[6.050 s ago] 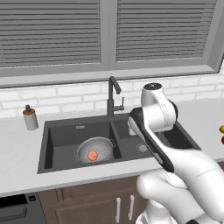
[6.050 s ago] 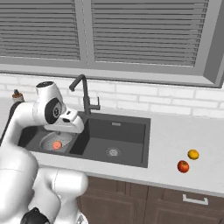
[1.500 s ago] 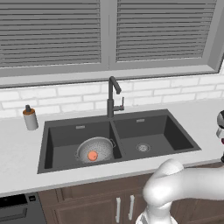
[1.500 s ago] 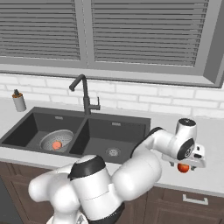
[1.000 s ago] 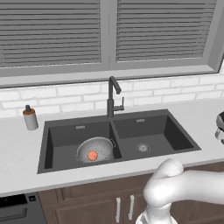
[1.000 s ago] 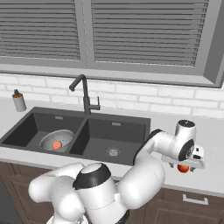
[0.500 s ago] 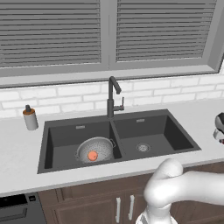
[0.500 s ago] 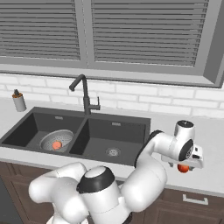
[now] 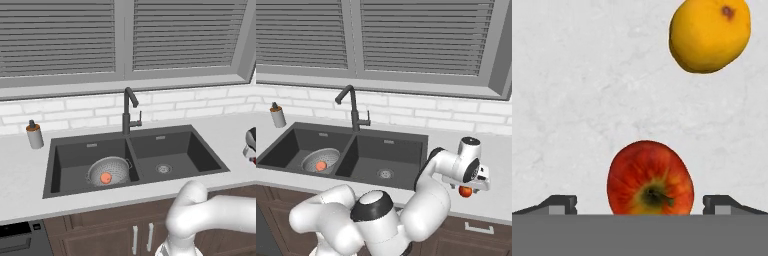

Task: Put the colander in the sink, put the tangerine, peach, apple in the colander, and turn on the sink faucet and pour water over the colander.

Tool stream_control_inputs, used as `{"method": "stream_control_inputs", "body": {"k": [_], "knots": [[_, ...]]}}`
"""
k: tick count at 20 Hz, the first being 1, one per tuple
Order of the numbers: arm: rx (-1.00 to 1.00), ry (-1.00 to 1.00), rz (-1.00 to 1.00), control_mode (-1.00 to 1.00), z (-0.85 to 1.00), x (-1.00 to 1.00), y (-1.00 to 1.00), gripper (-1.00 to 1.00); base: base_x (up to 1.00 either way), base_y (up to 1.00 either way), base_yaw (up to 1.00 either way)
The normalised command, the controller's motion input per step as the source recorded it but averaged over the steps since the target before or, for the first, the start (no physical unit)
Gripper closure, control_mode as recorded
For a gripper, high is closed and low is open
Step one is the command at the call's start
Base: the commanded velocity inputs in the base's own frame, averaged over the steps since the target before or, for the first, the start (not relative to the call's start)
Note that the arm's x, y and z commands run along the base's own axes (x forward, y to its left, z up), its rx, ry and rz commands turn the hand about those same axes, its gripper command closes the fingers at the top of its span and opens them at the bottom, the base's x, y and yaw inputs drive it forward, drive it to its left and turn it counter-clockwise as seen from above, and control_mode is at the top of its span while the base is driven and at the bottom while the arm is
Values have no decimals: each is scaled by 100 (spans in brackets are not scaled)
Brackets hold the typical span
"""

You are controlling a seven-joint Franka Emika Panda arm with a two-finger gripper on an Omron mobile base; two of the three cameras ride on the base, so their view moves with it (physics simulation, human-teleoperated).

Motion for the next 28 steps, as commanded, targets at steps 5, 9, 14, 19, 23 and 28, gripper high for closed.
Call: {"method": "stream_control_inputs", "body": {"k": [5,9,14,19,23,28], "knots": [[2,0,0,-100,-9,2,-9,-100,0,0,0],[0,1,0,-100,-22,0,0,-100,0,0,0],[0,3,0,-100,-21,0,0,-100,0,0,0],[0,2,0,-100,-13,0,0,100,0,0,0],[0,0,0,-100,0,0,0,100,0,0,0],[0,0,-1,-100,0,3,0,100,0,0,0]]}}
